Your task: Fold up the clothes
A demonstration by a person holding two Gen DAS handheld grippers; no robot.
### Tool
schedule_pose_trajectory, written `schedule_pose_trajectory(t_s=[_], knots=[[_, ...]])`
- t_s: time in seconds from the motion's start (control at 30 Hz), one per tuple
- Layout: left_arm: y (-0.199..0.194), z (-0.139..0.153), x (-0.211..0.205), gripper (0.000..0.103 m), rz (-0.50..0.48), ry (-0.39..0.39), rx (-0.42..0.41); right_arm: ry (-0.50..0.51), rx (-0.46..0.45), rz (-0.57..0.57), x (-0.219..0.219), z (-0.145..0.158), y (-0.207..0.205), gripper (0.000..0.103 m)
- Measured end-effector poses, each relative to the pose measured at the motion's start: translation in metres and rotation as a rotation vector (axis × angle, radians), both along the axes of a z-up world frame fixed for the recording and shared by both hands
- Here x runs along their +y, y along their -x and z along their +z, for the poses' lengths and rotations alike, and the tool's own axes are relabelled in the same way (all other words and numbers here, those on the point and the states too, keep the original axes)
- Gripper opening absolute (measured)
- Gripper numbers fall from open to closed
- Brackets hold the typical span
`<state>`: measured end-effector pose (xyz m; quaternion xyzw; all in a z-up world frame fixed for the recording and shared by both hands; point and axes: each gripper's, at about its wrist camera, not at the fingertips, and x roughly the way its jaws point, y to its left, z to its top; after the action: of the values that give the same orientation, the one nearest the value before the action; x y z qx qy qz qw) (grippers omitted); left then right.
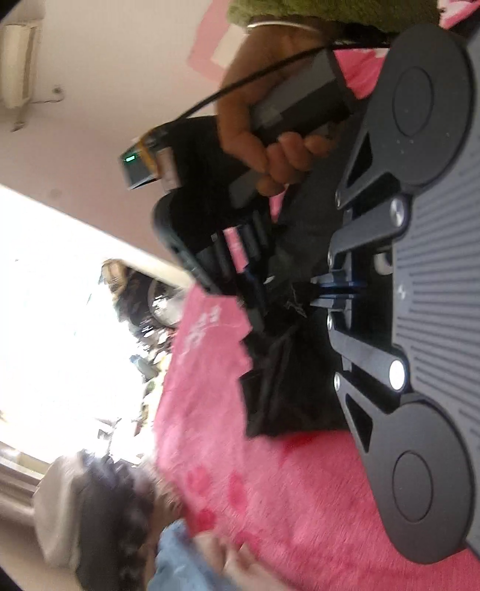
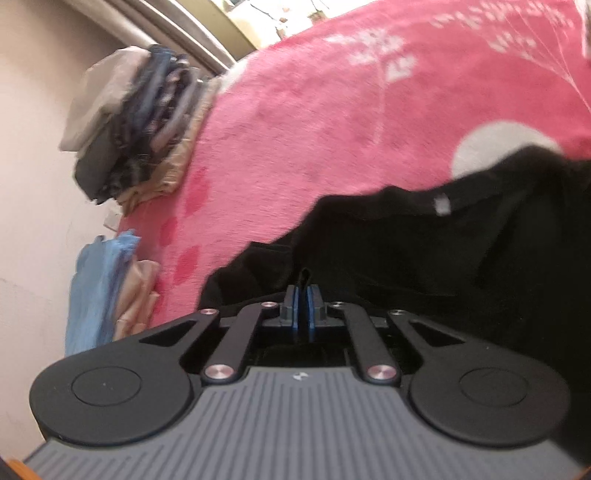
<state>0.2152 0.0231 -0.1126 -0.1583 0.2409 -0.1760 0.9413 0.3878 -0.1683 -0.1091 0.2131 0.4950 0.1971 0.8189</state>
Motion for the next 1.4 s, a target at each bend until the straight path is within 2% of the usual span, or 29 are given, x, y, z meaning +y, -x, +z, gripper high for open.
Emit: schedule_pose_trajectory(t_s=[0.17, 0.4, 0.53, 0.6, 0.67, 0.73, 0.93, 1.03, 1.1, 1.23, 1.33, 1.4], knots=[[0.021, 0.022, 0.043, 0.004, 0.153, 0.061, -0.060, -0.099, -0.028, 0.038, 0.021, 0.019, -0.003, 0.002], [0.048, 0.040, 0.094, 0.004, 0.342, 0.041, -0.109, -0.248, -0.071, 0.161, 0.096, 0.037, -0.017, 0.001], [0.063, 0.041, 0.103, 0.004, 0.370, 0.029, -0.097, -0.313, -0.076, 0.227, 0.136, 0.042, -0.022, 0.001], [0.066, 0.035, 0.101, 0.004, 0.362, -0.004, -0.076, -0.315, -0.075, 0.247, 0.146, 0.044, -0.022, 0.001], [0.069, 0.028, 0.099, 0.004, 0.349, -0.038, -0.055, -0.289, -0.067, 0.266, 0.146, 0.044, -0.022, 0.004], [0.069, 0.019, 0.093, 0.004, 0.311, -0.071, -0.048, -0.217, -0.038, 0.270, 0.142, 0.040, -0.022, 0.005], [0.069, 0.006, 0.049, 0.004, 0.103, -0.221, -0.112, -0.071, 0.047, 0.326, 0.131, 0.028, -0.010, 0.006], [0.066, -0.004, 0.029, 0.004, 0.036, -0.260, -0.108, -0.006, 0.028, 0.399, 0.137, 0.030, 0.004, 0.006], [0.065, -0.009, 0.024, 0.004, 0.022, -0.279, -0.099, 0.057, -0.027, 0.489, 0.149, 0.036, 0.018, 0.008], [0.067, -0.019, 0.023, 0.004, 0.014, -0.297, -0.081, 0.215, -0.202, 0.714, 0.179, 0.051, 0.057, 0.021], [0.063, -0.022, 0.020, 0.004, 0.001, -0.311, -0.081, 0.321, -0.342, 0.893, 0.199, 0.055, 0.089, 0.022], [0.062, -0.023, 0.016, 0.004, -0.007, -0.328, -0.082, 0.369, -0.396, 0.989, 0.212, 0.052, 0.105, 0.022]])
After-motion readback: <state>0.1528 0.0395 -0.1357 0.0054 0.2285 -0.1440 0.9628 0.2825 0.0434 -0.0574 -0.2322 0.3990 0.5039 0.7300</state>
